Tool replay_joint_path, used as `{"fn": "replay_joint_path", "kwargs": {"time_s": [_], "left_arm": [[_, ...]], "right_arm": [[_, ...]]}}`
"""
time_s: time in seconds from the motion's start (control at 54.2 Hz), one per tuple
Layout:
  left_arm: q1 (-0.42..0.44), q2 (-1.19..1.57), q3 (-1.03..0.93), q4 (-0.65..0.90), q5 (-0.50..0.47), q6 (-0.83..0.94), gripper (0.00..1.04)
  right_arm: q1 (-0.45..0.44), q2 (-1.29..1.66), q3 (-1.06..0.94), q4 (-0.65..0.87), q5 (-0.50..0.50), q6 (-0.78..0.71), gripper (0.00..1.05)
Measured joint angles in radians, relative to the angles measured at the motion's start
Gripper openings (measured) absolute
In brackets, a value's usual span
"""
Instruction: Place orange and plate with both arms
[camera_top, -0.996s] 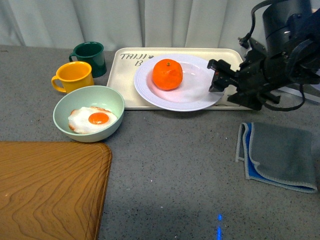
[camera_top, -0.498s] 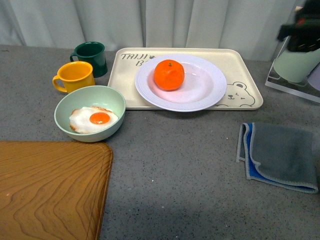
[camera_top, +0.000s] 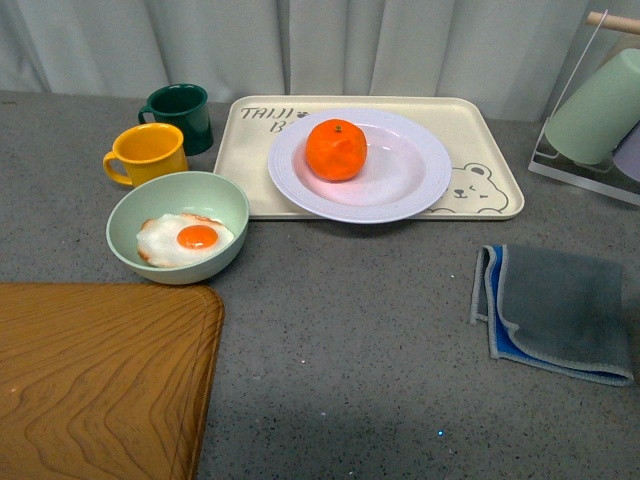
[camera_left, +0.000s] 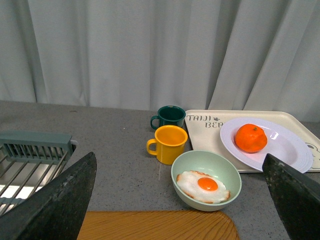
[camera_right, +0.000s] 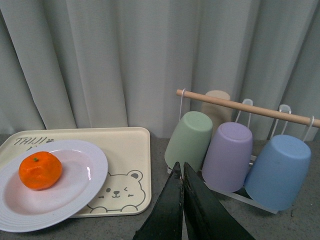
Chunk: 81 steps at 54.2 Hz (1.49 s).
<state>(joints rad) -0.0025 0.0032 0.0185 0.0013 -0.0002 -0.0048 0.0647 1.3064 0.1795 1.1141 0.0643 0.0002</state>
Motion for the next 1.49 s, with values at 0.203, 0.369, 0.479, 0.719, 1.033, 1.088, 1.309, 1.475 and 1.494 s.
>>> {"fn": "replay_joint_path", "kwargs": {"time_s": [0.203,0.369,0.479,0.719,1.033,1.088,1.309,1.475,1.494], "left_arm": [[0.0,0.0,0.0,0.0,0.0,0.0,0.98],[0.0,0.0,0.0,0.0,0.0,0.0,0.98],[0.0,0.0,0.0,0.0,0.0,0.0,0.98],[0.0,0.0,0.0,0.0,0.0,0.0,0.98],[0.0,0.0,0.0,0.0,0.0,0.0,0.98],[0.0,0.0,0.0,0.0,0.0,0.0,0.98],[0.0,0.0,0.0,0.0,0.0,0.0,0.98],[0.0,0.0,0.0,0.0,0.0,0.0,0.98],[0.0,0.0,0.0,0.0,0.0,0.0,0.98]], "right_arm": [[-0.062,-0.15,-0.072,-0.085,-0.058,0.0,0.01],[-0.062,-0.29,-0.115,-0.179,-0.062,0.0,0.01],[-0.062,-0.371,-0.134,-0.241,-0.062,0.0,0.01],[-0.063,-0.553,-0.164,-0.39,-0.063,0.0,0.01],[-0.063,-0.786,-0.174,-0.601,-0.063,0.0,0.01],[-0.062,-0.816,-0.174,-0.629,-0.063,0.0,0.01],[-0.063,-0.929,-0.174,-0.735,-0.063,0.0,0.01],[-0.063,-0.992,-0.174,-0.797,-0.063,0.0,0.01],[-0.062,-0.999,-0.174,-0.805,-0.063,0.0,0.01]]}}
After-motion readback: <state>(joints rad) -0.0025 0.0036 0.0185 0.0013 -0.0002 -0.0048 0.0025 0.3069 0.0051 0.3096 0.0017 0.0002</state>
